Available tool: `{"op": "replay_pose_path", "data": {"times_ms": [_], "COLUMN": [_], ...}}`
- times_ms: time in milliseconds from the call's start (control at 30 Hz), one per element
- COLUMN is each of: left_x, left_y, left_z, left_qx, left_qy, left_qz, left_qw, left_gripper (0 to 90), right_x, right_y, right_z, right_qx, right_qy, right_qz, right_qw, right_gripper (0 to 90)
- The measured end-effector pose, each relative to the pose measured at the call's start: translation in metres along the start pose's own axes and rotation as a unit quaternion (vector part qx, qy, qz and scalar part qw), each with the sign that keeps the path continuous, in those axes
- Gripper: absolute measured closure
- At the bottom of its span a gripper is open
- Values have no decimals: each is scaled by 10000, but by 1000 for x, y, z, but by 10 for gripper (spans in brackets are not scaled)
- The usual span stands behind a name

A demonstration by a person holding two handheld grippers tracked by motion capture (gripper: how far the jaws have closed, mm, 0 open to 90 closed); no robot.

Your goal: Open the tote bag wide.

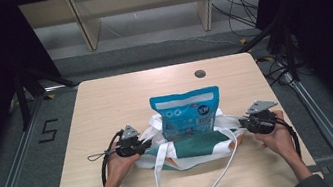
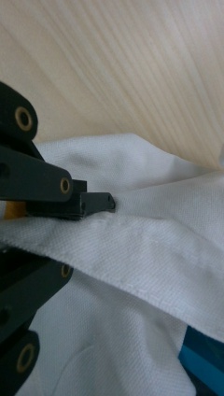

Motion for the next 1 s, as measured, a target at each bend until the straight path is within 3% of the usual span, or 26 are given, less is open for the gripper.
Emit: {"op": "replay_pose_path", "data": {"times_ms": [33,100,167,267,300,333,367,433,467,567,633,700,800,867,933,967,1000], "left_x": [-1,-2,-1,1,5,8,10,17,22,33,36,38,38,38,36,36,34], "left_y": [2,2,1,-2,0,2,3,3,4,5,2,-3,-10,-12,-15,-15,-16], "left_z": [1,2,2,-2,-2,-2,-3,-5,-7,-14,-21,-27,-37,-42,-48,-50,-52], "left_qx": [-6,241,76,81,-50,-95,83,309,308,271,311,243,99,8,-42,-132,-82], "left_qy": [-69,-203,-80,11,87,168,106,-50,-85,-213,-402,-568,-647,-570,-672,-610,-695], "left_qz": [32,131,43,-137,-276,-307,-251,-207,-210,-218,-203,-163,-123,-53,-21,-20,9], "left_qw": [10000,9994,9999,9999,9996,9993,9996,9993,9993,9992,9985,9980,9978,9984,9977,9980,9975], "left_gripper": [852,854,854,825,784,696,654,555,514,432,412,413,413,424,442,459,468], "right_x": [-3,-9,-10,-9,-8,-5,-4,2,7,31,50,68,93,106,109,108,105], "right_y": [1,0,-1,-2,-3,-2,-6,-13,-16,-16,-17,-8,3,16,34,44,52], "right_z": [2,4,5,5,4,3,2,-1,-2,-8,-14,-21,-33,-40,-46,-47,-49], "right_qx": [-77,-49,-200,-239,-157,-351,-342,-544,-565,-971,-876,-840,-439,-291,-87,101,265], "right_qy": [-27,-121,-200,-207,-220,-124,-159,-316,-389,-668,-972,-1157,-1564,-1689,-1706,-1609,-1571], "right_qz": [-18,1,-125,-194,-105,-87,-27,-34,-150,-373,-350,-653,-618,-851,-1174,-1288,-1337], "right_qw": [10000,9999,9995,9993,9996,9993,9993,9980,9975,9923,9908,9876,9848,9815,9783,9785,9781], "right_gripper": [829,830,829,816,780,727,678,612,599,518,498,475,474,474,474,474,474]}}
Point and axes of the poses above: each handheld gripper's, and its own axes: x roughly backward along the jaws, z roughly out of its underside, y roughly to its left, the point moved 4 cm from there along -x, roughly forward along the jaws, and after that the axes turned 13 degrees about y, right-handed, at the moved point
